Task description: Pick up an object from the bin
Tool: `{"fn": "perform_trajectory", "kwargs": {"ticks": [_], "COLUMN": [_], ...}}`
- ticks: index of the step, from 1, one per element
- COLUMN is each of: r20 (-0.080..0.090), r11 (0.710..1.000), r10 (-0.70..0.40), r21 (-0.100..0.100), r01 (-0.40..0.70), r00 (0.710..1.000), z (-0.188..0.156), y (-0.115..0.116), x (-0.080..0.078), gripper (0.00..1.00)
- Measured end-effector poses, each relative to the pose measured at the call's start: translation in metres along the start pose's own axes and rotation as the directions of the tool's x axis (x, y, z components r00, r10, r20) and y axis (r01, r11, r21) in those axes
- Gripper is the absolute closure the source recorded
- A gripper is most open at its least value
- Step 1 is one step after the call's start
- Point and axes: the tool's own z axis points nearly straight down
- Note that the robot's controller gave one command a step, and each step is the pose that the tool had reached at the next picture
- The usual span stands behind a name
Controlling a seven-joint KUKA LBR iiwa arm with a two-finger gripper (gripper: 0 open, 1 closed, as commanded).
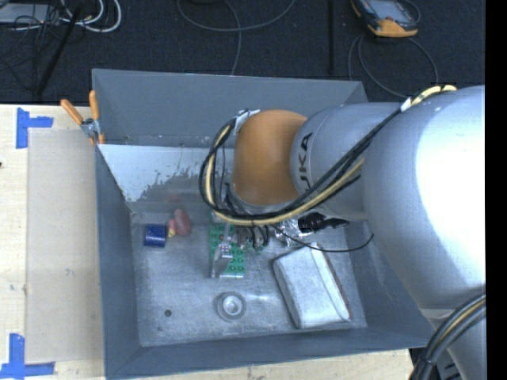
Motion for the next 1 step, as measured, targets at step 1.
{"fn": "perform_trajectory", "kwargs": {"ticks": [1], "r20": [0.005], "r11": [0.997], "r10": [0.075], "r21": [-0.017], "r01": [-0.075], "r00": [0.997], "z": [0.0011], "y": [-0.0508], "x": [-0.0026], "gripper": [0.00]}}
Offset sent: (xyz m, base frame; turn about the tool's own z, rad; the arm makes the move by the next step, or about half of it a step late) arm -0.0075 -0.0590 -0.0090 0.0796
